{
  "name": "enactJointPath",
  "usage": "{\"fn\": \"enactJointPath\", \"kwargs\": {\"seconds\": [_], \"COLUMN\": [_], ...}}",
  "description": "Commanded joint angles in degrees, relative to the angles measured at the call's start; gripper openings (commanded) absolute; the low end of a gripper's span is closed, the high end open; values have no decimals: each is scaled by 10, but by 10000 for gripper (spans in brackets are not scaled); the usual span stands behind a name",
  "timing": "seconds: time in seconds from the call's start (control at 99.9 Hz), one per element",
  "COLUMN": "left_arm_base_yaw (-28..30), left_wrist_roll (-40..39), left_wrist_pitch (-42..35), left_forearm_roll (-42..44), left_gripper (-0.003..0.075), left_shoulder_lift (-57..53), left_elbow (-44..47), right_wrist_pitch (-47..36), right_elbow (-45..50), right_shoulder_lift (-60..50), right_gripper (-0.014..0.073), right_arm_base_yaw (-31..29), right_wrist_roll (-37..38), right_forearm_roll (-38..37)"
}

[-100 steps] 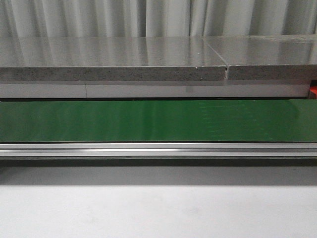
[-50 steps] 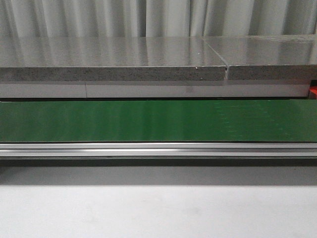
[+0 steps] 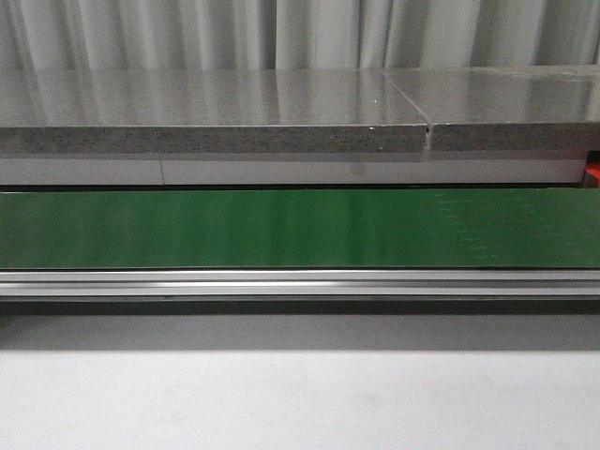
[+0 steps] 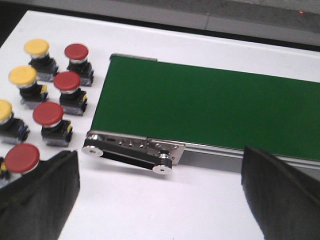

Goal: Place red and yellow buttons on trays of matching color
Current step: 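Move the left gripper down over the red push-button beside the belt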

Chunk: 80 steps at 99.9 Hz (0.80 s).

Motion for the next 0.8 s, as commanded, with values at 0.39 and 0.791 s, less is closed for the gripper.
{"fn": "enactJointPath", "kwargs": {"seconds": [0.39, 0.791], "left_arm_base_yaw": [0, 109], "left_wrist_roll": [-245, -296], "left_wrist_pitch": [7, -64], "left_forearm_roll": [195, 204], "left_gripper": [582, 582], "left_shoulder_lift": [135, 279], "left_elbow": [-20, -20], "right_wrist_pitch": [-47, -47], "right_elbow": [-5, -5], "right_shoulder_lift": [-8, -8], "right_gripper": [-67, -67], "right_arm_base_yaw": [-1, -1], "right_wrist_roll": [-3, -3], "right_forearm_roll": [-6, -6]}}
